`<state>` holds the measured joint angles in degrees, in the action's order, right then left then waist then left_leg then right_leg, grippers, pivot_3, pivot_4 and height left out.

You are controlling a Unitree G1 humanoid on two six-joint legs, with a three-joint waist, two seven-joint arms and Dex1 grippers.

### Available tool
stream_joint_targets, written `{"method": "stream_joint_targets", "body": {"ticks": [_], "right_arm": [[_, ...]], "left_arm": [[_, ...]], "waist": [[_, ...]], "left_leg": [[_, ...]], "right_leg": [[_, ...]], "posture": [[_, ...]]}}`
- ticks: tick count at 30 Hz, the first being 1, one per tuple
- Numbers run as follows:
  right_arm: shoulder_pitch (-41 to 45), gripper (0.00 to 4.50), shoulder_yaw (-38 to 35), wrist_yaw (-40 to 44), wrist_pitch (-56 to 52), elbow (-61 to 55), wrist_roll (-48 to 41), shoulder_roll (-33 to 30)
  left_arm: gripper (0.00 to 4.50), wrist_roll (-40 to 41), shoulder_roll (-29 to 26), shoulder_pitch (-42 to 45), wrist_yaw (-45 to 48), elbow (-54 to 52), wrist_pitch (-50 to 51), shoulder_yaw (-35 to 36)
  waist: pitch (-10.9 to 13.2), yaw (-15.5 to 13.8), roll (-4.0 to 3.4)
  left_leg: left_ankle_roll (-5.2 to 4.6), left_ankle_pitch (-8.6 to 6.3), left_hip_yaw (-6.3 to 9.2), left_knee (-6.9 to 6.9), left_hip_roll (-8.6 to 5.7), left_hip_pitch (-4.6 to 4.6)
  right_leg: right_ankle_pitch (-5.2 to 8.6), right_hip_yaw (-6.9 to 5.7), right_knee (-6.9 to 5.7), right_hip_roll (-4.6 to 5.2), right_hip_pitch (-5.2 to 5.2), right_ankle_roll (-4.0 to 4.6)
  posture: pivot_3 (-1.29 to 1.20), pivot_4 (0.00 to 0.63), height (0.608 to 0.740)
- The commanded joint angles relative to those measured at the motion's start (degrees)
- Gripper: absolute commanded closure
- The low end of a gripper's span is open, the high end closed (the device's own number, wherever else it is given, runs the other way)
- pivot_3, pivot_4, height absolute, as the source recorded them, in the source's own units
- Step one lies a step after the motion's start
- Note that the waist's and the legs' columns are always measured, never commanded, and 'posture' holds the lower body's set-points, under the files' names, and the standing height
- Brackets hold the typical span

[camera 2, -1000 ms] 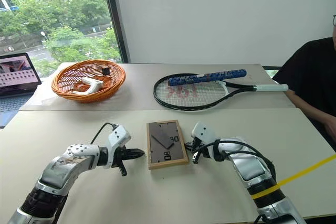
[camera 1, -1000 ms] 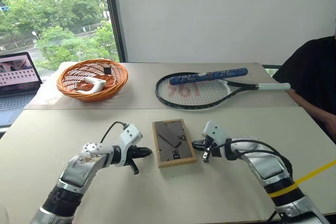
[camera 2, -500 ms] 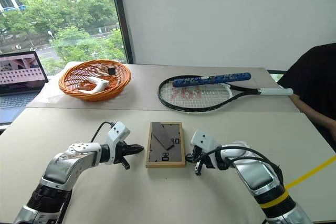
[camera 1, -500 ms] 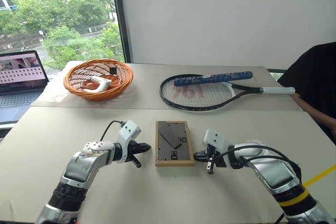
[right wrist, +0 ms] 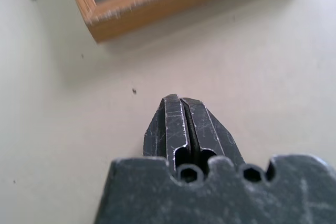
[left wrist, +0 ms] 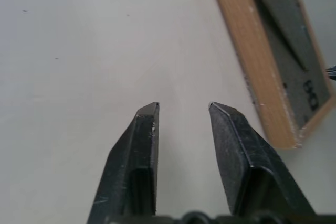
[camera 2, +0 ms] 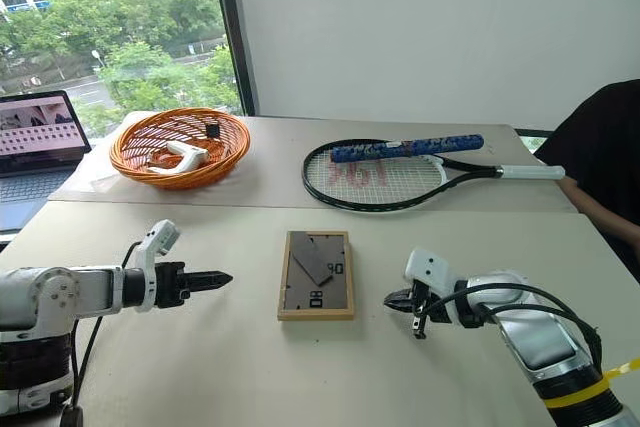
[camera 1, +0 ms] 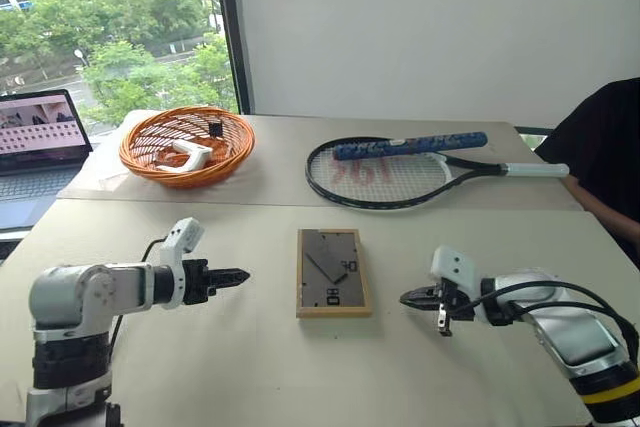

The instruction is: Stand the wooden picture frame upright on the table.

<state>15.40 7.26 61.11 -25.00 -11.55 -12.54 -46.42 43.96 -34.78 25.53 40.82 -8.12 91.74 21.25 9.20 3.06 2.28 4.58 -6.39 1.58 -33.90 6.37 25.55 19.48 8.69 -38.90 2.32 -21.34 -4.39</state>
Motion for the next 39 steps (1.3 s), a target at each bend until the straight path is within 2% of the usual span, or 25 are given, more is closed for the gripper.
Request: {"method": "stream_joint_targets", "body": {"ticks": [1, 2, 3, 5, 13, 23, 26, 28, 30, 31, 33, 34, 39], "right_arm": [[1.0, 4.5, -2.1, -0.3, 4.6, 1.3, 0.4, -0.3], [1.1, 4.5, -1.7, -0.4, 4.9, 1.9, 0.9, -0.4], [1.4, 4.5, -1.3, -0.8, 5.3, 2.8, 1.5, -0.3], [1.9, 4.5, -0.7, -1.2, 5.9, 4.0, 2.2, 0.2], [5.2, 4.5, 3.6, -1.2, 9.1, 8.2, 2.9, 7.4], [5.1, 4.5, 5.7, -1.8, 8.3, 7.0, 3.7, 10.3], [5.0, 4.5, 5.6, -2.0, 8.1, 7.2, 4.0, 10.3], [5.1, 4.5, 5.6, -2.0, 8.3, 7.8, 4.2, 10.4], [5.4, 4.5, 5.8, -2.0, 8.4, 8.3, 4.4, 10.5], [5.6, 4.5, 5.8, -2.1, 8.4, 8.5, 4.5, 10.6], [6.0, 4.5, 5.9, -2.1, 8.4, 8.9, 4.8, 10.6], [6.1, 4.5, 5.9, -2.1, 8.4, 9.1, 5.0, 10.6], [5.4, 4.5, 3.8, -2.3, 7.8, 9.0, 4.8, 8.7]], "left_arm": [[1.12, 13.3, 1.2, 1.8, -4.6, 3.6, 0.8, 0.6], [0.87, 15.3, 2.0, 1.9, -7.2, 4.7, 0.8, -0.2], [0.39, 16.9, 3.1, 1.5, -9.8, 5.3, 0.8, -1.7], [0.04, 19.6, 4.8, 1.2, -14.2, 6.3, 0.8, -3.6], [0.04, 22.4, 18.9, 3.2, -29.4, 12.3, 0.8, -4.5], [0.04, 25.4, 23.6, 5.0, -35.5, 13.9, 0.8, 0.0], [0.73, 27.0, 23.2, 5.2, -35.8, 14.0, 0.8, 1.3], [1.51, 28.0, 23.3, 5.6, -35.6, 14.3, 0.8, 2.1], [1.99, 28.7, 23.7, 6.2, -35.9, 14.5, 0.8, 2.7], [2.46, 28.7, 24.0, 6.5, -35.7, 14.3, 0.5, 3.0], [3.14, 29.4, 24.5, 7.2, -35.2, 14.2, 0.3, 3.7], [3.34, 29.8, 24.6, 7.5, -35.1, 14.1, 0.1, 4.1], [3.36, 28.6, 22.6, 6.7, -31.6, 9.2, -4.6, 2.9]], "waist": [[0.1, -0.4, 0.0], [0.2, -0.5, -0.02], [0.2, -0.6, -0.04], [0.2, -0.7, -0.03], [0.2, -0.9, -0.07], [0.2, -2.2, -0.08], [0.2, -2.2, -0.08], [0.2, -2.2, -0.07], [0.2, -2.2, -0.07], [0.3, -2.2, -0.07], [0.3, -2.2, -0.07], [0.3, -2.2, -0.07], [0.3, -2.2, -0.05]], "left_leg": [[0.0, 0.0, 0.01, 0.0, 0.0, 0.01], [0.0, 0.0, 0.01, -0.01, 0.0, 0.02], [0.0, 0.0, 0.0, -0.01, -0.01, 0.02], [0.01, 0.0, 0.0, -0.02, -0.04, 0.02], [0.09, 0.07, 0.07, -0.04, -0.15, 0.01], [0.34, 0.21, 0.16, -0.06, -0.29, 0.0], [0.36, 0.23, 0.17, -0.05, -0.29, 0.01], [0.37, 0.23, 0.17, -0.02, -0.29, 0.01], [0.37, 0.23, 0.17, 0.0, -0.29, 0.01], [0.38, 0.23, 0.18, 0.01, -0.29, 0.01], [0.38, 0.23, 0.18, 0.0, -0.29, 0.02], [0.39, 0.24, 0.18, 0.0, -0.29, 0.01], [0.41, 0.25, 0.18, 0.02, -0.3, 0.04]], "right_leg": [[0.0, -0.01, 0.0, 0.01, 0.0, 0.0], [0.0, -0.01, 0.01, 0.02, 0.0, 0.0], [0.0, -0.01, 0.02, 0.04, 0.01, 0.0], [0.0, -0.02, 0.02, 0.07, 0.02, 0.0], [-0.18, -0.05, 0.02, 0.15, 0.11, 0.25], [-0.18, -0.09, 0.04, 0.28, 0.19, 0.1], [-0.18, -0.08, 0.03, 0.28, 0.18, 0.09], [-0.19, -0.09, 0.04, 0.28, 0.16, 0.1], [-0.19, -0.09, 0.03, 0.28, 0.15, 0.11], [-0.19, -0.1, 0.03, 0.28, 0.15, 0.11], [-0.19, -0.1, 0.04, 0.28, 0.14, 0.11], [-0.19, -0.1, 0.04, 0.28, 0.15, 0.11], [-0.19, -0.1, 0.04, 0.28, 0.13, 0.11]], "posture": [[0.0, 0.15, 0.697], [0.0, 0.15, 0.697], [0.0, 0.15, 0.697], [0.0, 0.15, 0.697], [0.0, 0.15, 0.697], [0.0, 0.15, 0.697], [0.0, 0.15, 0.697], [0.0, 0.15, 0.697], [0.0, 0.15, 0.697], [0.0, 0.15, 0.697], [0.0, 0.15, 0.697], [0.0, 0.15, 0.697], [0.0, 0.15, 0.697]]}}
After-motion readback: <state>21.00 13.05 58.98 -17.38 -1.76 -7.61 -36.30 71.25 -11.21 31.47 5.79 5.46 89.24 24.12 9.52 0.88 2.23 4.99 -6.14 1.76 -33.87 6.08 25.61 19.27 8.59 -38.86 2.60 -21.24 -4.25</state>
